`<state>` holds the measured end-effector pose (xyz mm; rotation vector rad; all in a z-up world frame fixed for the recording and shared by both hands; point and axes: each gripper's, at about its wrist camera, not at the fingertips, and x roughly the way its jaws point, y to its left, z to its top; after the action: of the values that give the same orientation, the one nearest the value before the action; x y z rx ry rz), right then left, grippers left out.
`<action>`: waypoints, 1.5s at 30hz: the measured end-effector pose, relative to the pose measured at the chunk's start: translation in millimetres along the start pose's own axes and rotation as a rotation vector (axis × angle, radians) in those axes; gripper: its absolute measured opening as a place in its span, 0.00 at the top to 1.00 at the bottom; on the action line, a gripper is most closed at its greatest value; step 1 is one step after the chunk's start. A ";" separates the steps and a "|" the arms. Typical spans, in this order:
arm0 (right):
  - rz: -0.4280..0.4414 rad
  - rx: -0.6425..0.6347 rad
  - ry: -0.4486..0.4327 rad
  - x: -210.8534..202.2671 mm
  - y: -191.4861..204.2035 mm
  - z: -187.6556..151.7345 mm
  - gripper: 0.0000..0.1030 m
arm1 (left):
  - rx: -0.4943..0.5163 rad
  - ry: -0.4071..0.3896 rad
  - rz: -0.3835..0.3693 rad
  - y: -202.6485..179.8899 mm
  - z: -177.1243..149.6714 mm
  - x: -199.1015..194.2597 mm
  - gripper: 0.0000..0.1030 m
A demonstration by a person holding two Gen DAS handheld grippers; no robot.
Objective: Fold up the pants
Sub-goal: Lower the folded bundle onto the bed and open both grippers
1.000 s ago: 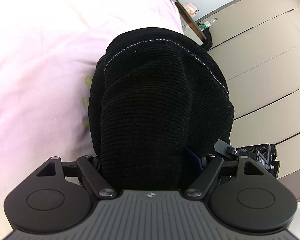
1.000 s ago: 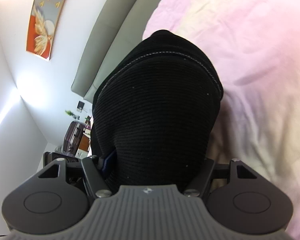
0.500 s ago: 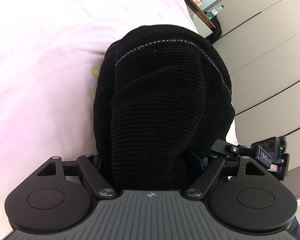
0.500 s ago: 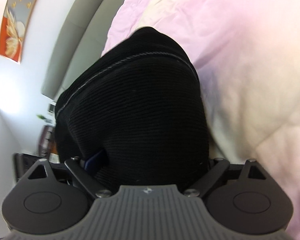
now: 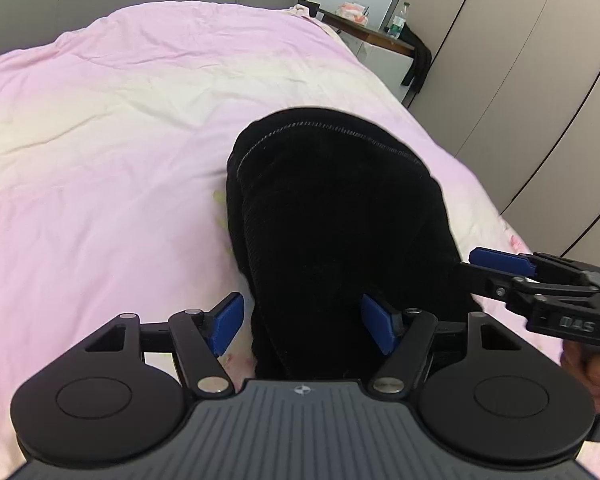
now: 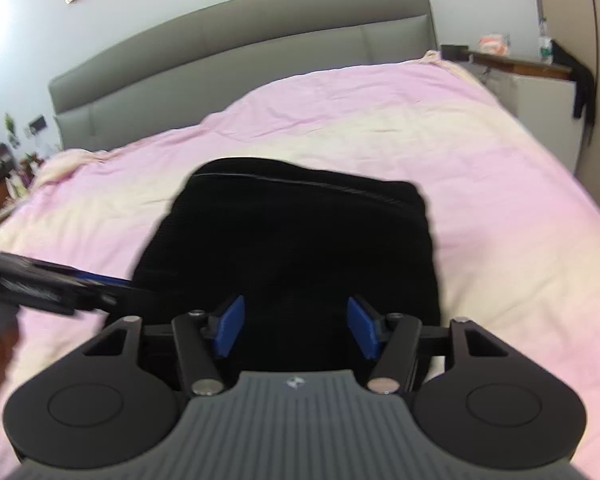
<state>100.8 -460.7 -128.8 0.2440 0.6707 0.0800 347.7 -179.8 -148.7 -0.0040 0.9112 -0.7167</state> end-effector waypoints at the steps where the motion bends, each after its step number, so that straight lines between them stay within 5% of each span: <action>1: 0.041 0.015 0.020 3.9 7.6 -1.0 0.53 | -0.007 0.002 0.008 3.6 -4.2 1.3 0.22; 5: 0.111 0.035 0.169 43.4 51.2 -10.9 0.59 | -0.048 0.042 0.053 26.3 -18.1 12.8 0.09; 9: 0.084 -0.127 0.203 51.5 92.9 -34.0 0.38 | -0.087 0.052 0.044 43.7 -30.4 17.4 0.00; 12: 0.076 -0.171 0.172 41.2 100.2 -32.1 0.53 | -0.082 0.040 0.040 39.8 -26.0 12.7 0.00; 16: 0.010 -0.095 0.003 28.7 88.5 2.0 0.53 | -0.058 0.035 0.052 32.5 -25.1 10.9 0.00; 19: -0.052 -0.011 -0.024 53.4 75.1 37.3 0.52 | -0.095 0.038 0.032 39.0 -28.3 11.5 0.00; 24: -0.115 0.075 0.057 133.2 60.4 72.5 0.51 | -0.122 0.022 0.035 40.2 -29.7 13.9 0.00; 30: -0.166 -0.024 0.137 186.8 67.3 84.2 0.51 | -0.135 -0.006 0.082 41.6 -28.6 13.6 0.00; 45: -0.139 0.032 -0.039 51.5 81.2 67.8 0.46 | -0.136 -0.118 0.036 9.7 -21.6 -66.7 0.14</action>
<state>183.7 -387.7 -88.5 0.2285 0.6489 -0.0682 310.9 -128.2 -117.2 -0.1481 0.8432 -0.6135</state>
